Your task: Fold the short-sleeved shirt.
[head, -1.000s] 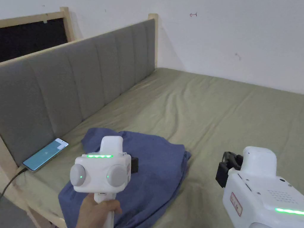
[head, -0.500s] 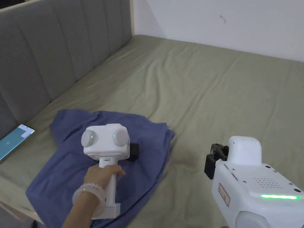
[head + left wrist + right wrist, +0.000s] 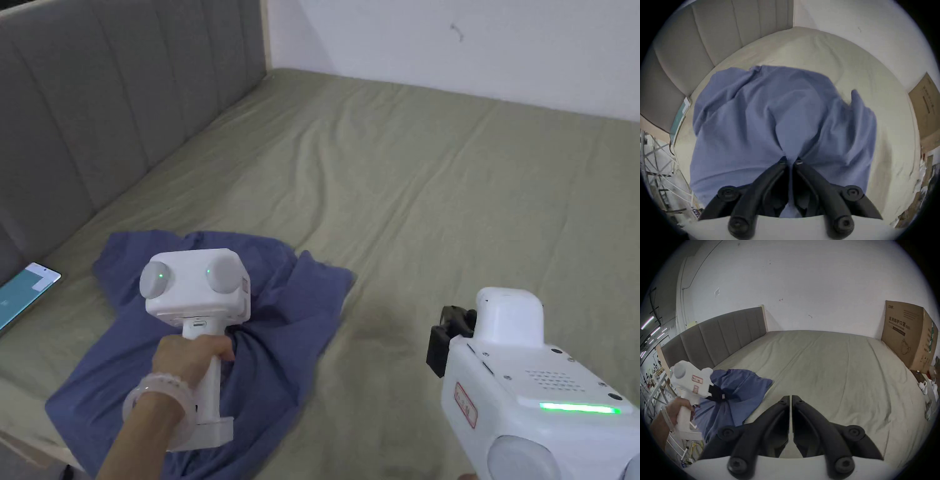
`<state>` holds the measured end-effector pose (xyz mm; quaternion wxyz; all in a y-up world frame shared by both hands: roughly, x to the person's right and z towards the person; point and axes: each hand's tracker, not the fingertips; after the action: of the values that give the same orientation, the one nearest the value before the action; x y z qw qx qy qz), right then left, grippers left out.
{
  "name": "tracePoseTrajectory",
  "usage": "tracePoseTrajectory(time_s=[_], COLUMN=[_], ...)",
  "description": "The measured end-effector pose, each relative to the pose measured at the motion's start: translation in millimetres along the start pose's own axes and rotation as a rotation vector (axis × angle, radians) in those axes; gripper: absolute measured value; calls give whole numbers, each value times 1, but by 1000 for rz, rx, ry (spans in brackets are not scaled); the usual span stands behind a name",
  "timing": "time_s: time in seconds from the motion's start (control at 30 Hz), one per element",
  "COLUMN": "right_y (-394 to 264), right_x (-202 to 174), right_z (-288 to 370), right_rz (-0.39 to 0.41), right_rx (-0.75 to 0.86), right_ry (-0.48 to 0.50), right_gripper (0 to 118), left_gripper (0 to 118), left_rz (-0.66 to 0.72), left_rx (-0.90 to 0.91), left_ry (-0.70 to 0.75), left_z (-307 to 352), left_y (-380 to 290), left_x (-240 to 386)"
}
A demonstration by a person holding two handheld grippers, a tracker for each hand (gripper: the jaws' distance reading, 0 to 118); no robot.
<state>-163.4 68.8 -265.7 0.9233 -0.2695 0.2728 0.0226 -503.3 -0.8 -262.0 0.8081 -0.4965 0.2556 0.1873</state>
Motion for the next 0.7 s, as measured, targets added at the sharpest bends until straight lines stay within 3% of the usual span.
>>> tracePoseTrajectory(time_s=[0.23, 0.4, 0.5, 0.6, 0.7], right_y=[11, 24, 32, 39, 40], right_x=[31, 73, 104, 134, 169], right_z=[23, 57, 87, 122, 159], right_rz=[-76, -144, -170, -145, -207], right_rx=[51, 116, 165, 215, 267], right_ry=[-50, -149, -199, -321, -418], right_gripper=[4, 4, 4, 4, 4], left_gripper=[1, 1, 1, 1, 1], left_rz=[-25, -192, -274, -363, -457], left_rx=[132, 229, 280, 319, 315], left_ry=[-158, -287, -445, -635, -820], left_z=[70, 127, 167, 209, 248], left_y=[31, 39, 32, 15, -5], left_x=[36, 127, 190, 246, 293])
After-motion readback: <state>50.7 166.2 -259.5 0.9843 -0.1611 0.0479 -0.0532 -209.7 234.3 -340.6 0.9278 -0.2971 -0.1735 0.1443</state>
